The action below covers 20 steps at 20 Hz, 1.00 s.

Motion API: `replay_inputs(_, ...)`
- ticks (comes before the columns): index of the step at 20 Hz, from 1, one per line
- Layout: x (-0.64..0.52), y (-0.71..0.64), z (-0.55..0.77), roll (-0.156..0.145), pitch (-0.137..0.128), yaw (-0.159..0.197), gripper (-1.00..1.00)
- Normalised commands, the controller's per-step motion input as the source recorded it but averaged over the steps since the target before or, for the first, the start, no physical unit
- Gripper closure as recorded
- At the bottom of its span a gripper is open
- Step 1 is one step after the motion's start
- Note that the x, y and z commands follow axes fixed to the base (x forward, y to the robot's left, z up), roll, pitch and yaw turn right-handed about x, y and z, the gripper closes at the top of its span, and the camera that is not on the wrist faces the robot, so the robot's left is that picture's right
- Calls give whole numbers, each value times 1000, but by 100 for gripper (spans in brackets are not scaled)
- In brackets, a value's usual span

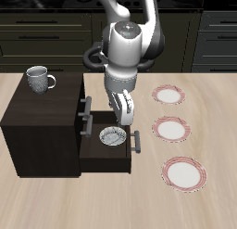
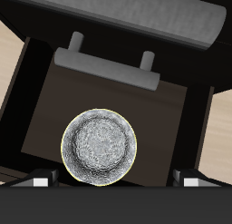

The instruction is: Place the bowl on the farthest plate relative to the robot

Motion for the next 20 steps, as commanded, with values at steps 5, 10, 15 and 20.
replay_inputs(5,153,-122,-320,-2,26,-23,-100)
replay_inputs(10,7,-214,-257,-29,11,-43,-100)
replay_inputs(15,-71,-206,-202,-33,14,-22,-100)
replay_inputs(20,-164,-265,-248,-37,36,-33,-100)
